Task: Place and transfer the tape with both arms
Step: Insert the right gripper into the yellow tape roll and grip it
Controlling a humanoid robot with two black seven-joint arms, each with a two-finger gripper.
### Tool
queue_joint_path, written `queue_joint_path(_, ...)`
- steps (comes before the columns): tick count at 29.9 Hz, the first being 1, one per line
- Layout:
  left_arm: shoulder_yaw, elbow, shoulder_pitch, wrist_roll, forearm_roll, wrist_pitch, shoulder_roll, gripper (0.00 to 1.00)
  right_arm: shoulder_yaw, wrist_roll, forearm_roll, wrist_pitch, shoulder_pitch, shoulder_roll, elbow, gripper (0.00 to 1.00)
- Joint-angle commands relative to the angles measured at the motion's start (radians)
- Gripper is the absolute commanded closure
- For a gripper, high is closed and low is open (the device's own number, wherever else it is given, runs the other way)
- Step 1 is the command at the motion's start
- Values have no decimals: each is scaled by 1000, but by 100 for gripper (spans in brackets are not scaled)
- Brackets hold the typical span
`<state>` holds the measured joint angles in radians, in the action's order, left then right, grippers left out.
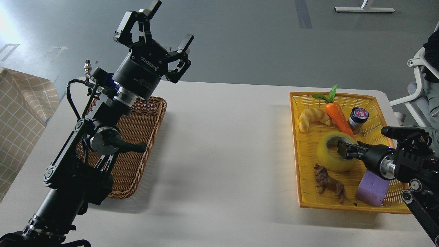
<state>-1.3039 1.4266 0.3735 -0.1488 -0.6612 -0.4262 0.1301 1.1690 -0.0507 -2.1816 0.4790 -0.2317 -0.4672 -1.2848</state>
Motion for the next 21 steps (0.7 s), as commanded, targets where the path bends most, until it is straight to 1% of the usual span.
queue_joint_path(1, 0, -2, -2, 0, 0, 1, -1, 2, 0, 0, 0, 0, 0, 5, 1, 41)
queue_joint_path(15, -14, -8, -2, 0, 2, 1, -1, 2, 0, 0, 0, 1, 6, 2, -1, 41)
queue_joint_path(21, -12, -8, -4, 0, 2, 0, -3, 2, 1, 0, 0, -2, 11, 5, 1, 46)
